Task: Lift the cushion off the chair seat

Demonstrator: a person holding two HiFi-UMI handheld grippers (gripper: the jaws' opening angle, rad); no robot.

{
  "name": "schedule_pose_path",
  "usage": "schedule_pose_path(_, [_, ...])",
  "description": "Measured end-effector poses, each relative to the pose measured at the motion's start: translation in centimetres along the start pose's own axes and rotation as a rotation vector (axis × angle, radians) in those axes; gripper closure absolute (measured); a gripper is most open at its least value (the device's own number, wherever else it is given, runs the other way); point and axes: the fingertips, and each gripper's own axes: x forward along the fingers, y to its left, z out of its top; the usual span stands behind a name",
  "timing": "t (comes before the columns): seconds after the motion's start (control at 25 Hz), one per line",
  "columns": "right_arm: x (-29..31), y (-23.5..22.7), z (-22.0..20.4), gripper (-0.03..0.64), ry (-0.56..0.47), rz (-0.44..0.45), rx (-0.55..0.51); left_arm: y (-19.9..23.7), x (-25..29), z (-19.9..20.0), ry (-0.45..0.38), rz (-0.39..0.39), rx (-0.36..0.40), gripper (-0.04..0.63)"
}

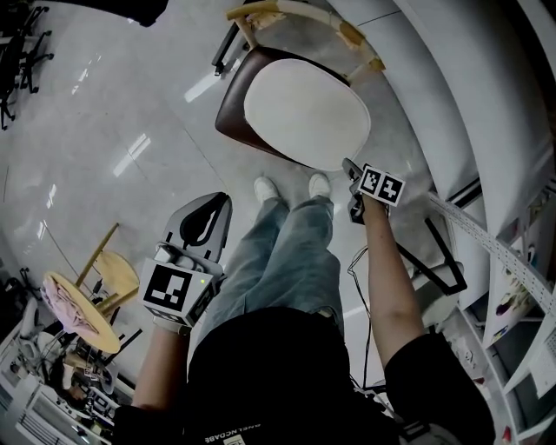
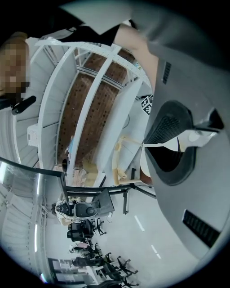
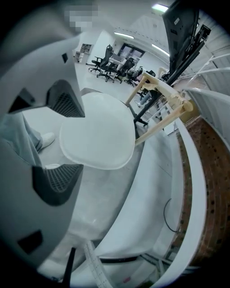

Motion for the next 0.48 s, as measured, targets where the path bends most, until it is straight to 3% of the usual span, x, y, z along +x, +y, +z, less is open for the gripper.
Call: schedule_pose_path(0.48, [6.1, -2.9, -0.5, 0.259, 0.072, 0.004, 0.137, 1.4, 0.9, -1.5, 0.054, 0.067, -0.066, 0.58])
